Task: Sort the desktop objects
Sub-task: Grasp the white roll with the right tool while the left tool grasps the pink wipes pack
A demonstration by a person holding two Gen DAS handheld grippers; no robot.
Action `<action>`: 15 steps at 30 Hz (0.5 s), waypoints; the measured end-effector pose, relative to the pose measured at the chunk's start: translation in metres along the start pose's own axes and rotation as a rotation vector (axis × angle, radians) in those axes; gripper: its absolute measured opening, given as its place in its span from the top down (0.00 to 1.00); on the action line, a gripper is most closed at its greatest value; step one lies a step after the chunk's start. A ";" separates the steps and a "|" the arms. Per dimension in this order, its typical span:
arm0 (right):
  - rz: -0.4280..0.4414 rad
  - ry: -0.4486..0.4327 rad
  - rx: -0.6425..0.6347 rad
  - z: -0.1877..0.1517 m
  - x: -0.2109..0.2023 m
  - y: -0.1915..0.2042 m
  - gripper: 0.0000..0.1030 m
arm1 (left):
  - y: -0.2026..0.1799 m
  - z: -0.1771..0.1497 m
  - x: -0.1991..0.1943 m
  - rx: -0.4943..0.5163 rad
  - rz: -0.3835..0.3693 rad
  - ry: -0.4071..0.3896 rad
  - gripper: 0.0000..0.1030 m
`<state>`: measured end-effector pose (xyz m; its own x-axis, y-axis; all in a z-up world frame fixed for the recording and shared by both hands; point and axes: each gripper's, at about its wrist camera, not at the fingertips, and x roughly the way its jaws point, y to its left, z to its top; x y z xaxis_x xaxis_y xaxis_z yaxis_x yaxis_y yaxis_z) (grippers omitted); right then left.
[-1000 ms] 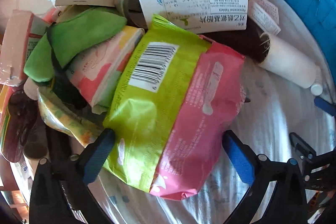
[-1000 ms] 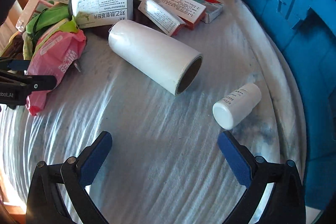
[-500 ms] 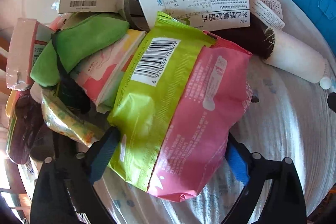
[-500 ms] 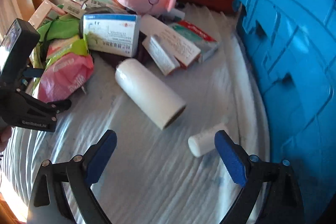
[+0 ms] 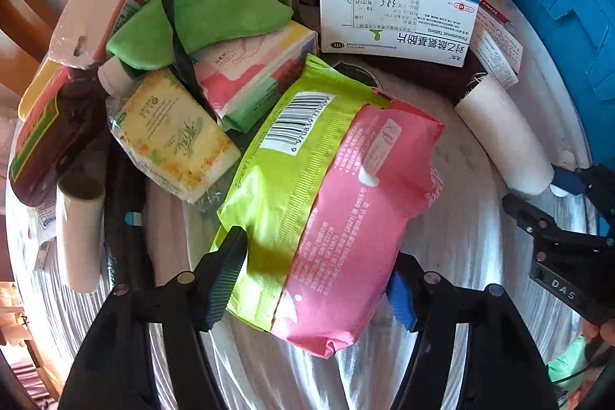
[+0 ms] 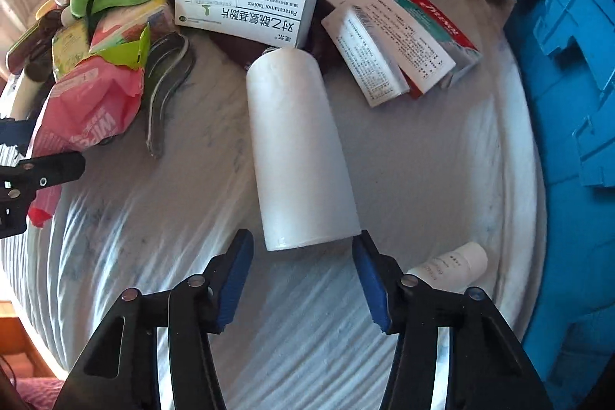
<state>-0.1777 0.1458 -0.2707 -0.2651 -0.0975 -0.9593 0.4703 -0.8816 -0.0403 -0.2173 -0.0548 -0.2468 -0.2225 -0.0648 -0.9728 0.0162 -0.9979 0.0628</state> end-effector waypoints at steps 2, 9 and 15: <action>-0.016 -0.012 0.001 0.008 -0.005 -0.002 0.41 | -0.003 0.007 0.007 0.017 0.019 0.002 0.24; -0.047 0.010 -0.032 0.045 0.002 0.007 0.40 | -0.009 0.018 0.021 0.070 0.112 -0.018 0.18; -0.053 0.046 -0.047 0.054 0.016 0.023 0.57 | 0.000 0.019 0.003 0.106 0.131 -0.058 0.46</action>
<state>-0.2162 0.0988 -0.2719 -0.2525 -0.0291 -0.9671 0.4960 -0.8621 -0.1035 -0.2360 -0.0553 -0.2451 -0.2814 -0.1917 -0.9402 -0.0533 -0.9752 0.2147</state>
